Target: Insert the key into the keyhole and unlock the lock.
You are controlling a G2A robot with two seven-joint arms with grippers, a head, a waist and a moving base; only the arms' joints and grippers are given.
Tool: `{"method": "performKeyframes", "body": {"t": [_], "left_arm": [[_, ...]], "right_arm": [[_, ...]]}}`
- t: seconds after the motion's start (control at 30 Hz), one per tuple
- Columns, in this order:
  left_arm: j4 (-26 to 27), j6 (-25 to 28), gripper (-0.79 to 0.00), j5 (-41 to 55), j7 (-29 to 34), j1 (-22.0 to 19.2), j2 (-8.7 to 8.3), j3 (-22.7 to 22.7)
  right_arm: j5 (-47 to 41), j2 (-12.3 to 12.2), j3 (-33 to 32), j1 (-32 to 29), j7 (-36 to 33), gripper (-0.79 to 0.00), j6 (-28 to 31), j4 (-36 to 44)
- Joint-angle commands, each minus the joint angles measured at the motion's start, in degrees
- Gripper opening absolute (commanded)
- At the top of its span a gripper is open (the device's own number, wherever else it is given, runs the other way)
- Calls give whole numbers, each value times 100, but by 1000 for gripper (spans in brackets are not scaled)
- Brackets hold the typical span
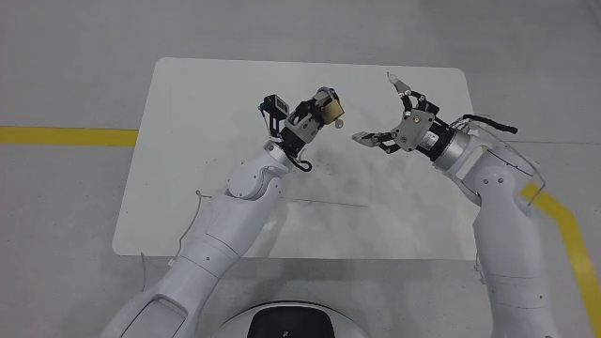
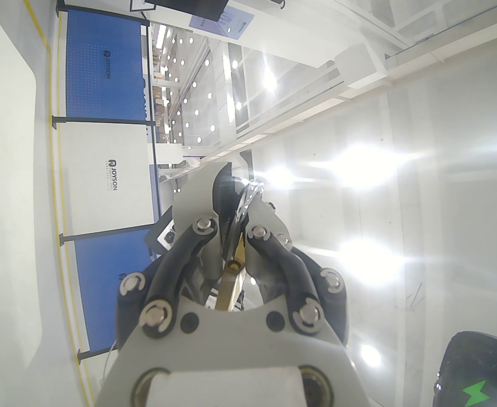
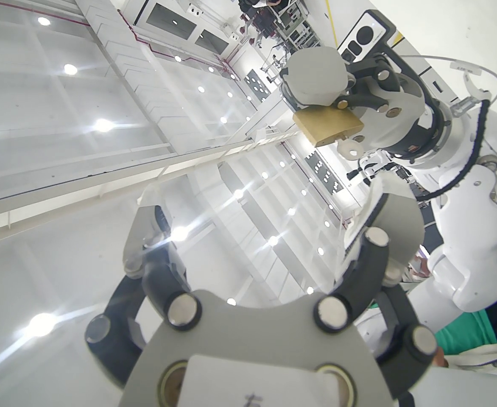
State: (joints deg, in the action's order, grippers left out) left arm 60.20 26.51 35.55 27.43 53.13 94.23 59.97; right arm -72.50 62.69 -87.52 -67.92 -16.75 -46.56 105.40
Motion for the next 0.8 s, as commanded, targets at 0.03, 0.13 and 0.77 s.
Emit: {"method": "performKeyframes", "body": {"t": [0.03, 0.13, 0.77], "left_arm": [[0, 0, -785, 0, 0, 0, 0, 0], [0, 0, -785, 0, 0, 0, 0, 0], [-121, -128, -785, -993, -137, -28, -118, 141]], "right_arm": [[55, -1, -16, -10, 19, 0, 86, 28], [903, -69, -187, -49, -217, 0, 480, 288], [7864, -191, 169, -966, 2286, 0, 3878, 557]]}}
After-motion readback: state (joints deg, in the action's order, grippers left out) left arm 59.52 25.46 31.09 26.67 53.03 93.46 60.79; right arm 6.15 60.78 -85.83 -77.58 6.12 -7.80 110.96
